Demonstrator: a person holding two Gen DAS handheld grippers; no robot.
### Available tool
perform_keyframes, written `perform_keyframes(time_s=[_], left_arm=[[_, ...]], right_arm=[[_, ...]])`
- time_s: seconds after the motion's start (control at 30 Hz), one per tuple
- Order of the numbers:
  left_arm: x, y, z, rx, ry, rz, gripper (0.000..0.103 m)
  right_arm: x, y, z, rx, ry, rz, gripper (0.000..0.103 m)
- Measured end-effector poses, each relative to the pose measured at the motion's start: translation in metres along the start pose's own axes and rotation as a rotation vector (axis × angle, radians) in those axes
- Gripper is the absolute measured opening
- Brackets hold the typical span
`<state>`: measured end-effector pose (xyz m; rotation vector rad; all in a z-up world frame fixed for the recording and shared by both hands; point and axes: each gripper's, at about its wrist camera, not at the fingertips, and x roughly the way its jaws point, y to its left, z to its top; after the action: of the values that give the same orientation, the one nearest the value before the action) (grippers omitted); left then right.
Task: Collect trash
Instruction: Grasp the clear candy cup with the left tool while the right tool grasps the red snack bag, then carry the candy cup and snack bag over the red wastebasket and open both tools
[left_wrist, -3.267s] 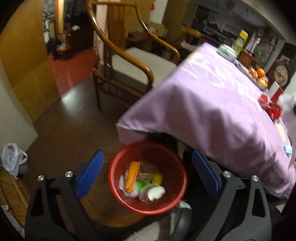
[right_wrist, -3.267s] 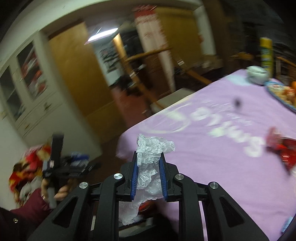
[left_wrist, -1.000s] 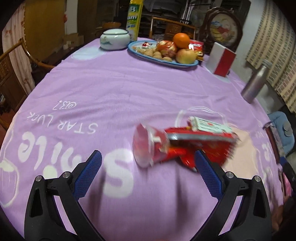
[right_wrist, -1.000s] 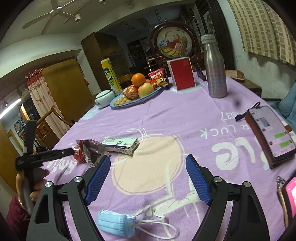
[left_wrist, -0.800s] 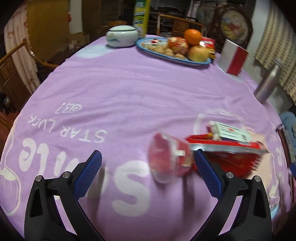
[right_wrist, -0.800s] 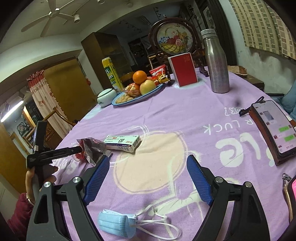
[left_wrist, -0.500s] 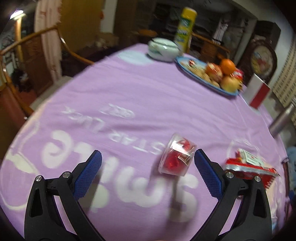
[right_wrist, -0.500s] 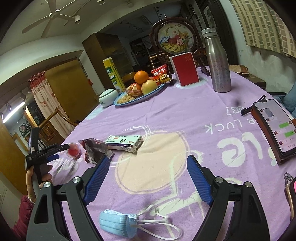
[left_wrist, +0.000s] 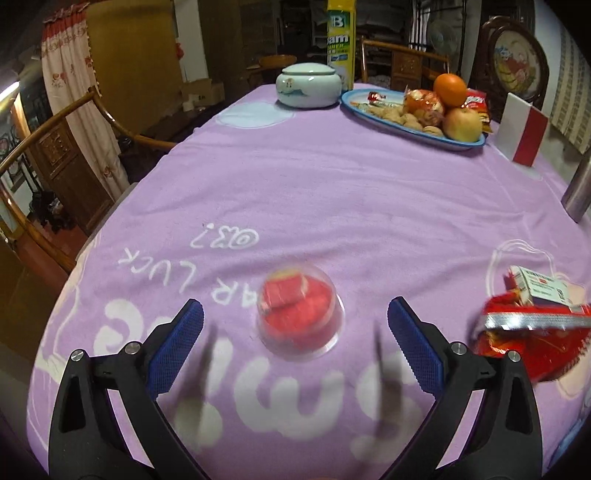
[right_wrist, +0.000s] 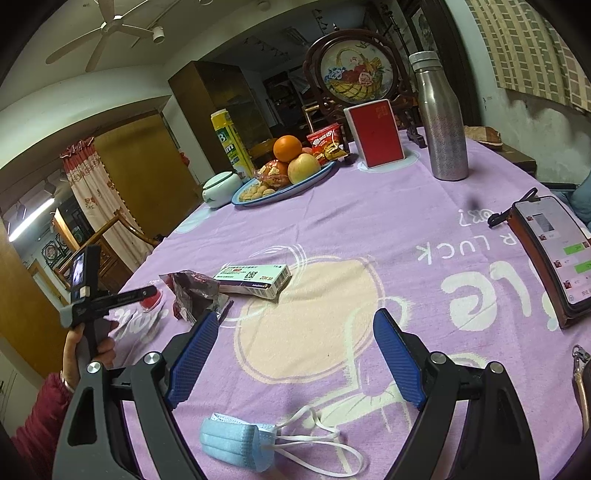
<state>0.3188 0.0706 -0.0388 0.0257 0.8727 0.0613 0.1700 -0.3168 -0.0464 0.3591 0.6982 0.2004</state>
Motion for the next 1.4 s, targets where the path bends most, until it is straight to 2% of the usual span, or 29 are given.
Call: perform_keyframes(time_s=[0.07, 0.13, 0.2, 0.23, 0.3, 0.43, 0.5, 0.63, 0.77, 0.87, 1.0, 1.03, 1.07, 1.1, 1.13, 1.4], left_arm=[[0.008, 0.002, 0.005, 0.013, 0.022, -0.027, 0.095], [0.015, 0.003, 0.005, 0.01, 0.029, -0.038, 0.087], [0.026, 0.007, 0.003, 0.002, 0.081, -0.067, 0.067], [0.023, 0.008, 0.003, -0.002, 0.062, -0.063, 0.063], [0.021, 0.012, 0.003, -0.026, 0.057, -0.104, 0.055], [0.018, 0.017, 0.003, -0.049, 0.055, -0.133, 0.055], [0.012, 0.021, 0.003, -0.062, 0.039, -0.151, 0.055], [-0.002, 0.03, 0.006, -0.102, -0.009, -0.181, 0.055], [-0.009, 0.04, 0.007, -0.134, -0.035, -0.19, 0.055], [-0.009, 0.043, 0.008, -0.147, -0.033, -0.199, 0.055], [-0.011, 0.041, 0.008, -0.139, -0.033, -0.207, 0.055], [-0.01, 0.039, 0.008, -0.135, -0.033, -0.206, 0.055], [-0.01, 0.038, 0.009, -0.13, -0.032, -0.204, 0.055], [-0.01, 0.037, 0.008, -0.128, -0.031, -0.205, 0.055], [-0.01, 0.037, 0.008, -0.125, -0.03, -0.206, 0.055], [-0.009, 0.039, 0.007, -0.127, -0.031, -0.195, 0.055]], right_arm=[[0.001, 0.0, 0.0, 0.002, 0.002, 0.0, 0.085], [0.0, -0.001, 0.0, 0.004, 0.0, -0.001, 0.085], [0.001, 0.0, 0.0, 0.004, 0.0, -0.002, 0.085], [0.001, 0.0, 0.0, 0.004, 0.002, -0.002, 0.085], [0.002, 0.001, 0.001, -0.002, 0.005, -0.003, 0.085], [0.006, 0.013, 0.002, -0.031, 0.02, -0.065, 0.085], [0.014, 0.03, 0.01, -0.056, 0.07, -0.025, 0.085], [0.025, 0.079, 0.033, -0.153, 0.085, 0.031, 0.085], [0.065, 0.137, 0.044, -0.301, 0.134, 0.057, 0.085], [0.098, 0.162, 0.04, -0.401, 0.171, 0.03, 0.085], [0.131, 0.162, 0.029, -0.438, 0.209, -0.023, 0.084], [0.135, 0.159, 0.026, -0.436, 0.225, -0.031, 0.075], [0.139, 0.156, 0.023, -0.435, 0.246, -0.045, 0.055], [0.141, 0.154, 0.022, -0.437, 0.256, -0.05, 0.04], [0.142, 0.154, 0.021, -0.439, 0.26, -0.053, 0.015], [0.097, 0.163, 0.031, -0.439, 0.109, 0.009, 0.015]])
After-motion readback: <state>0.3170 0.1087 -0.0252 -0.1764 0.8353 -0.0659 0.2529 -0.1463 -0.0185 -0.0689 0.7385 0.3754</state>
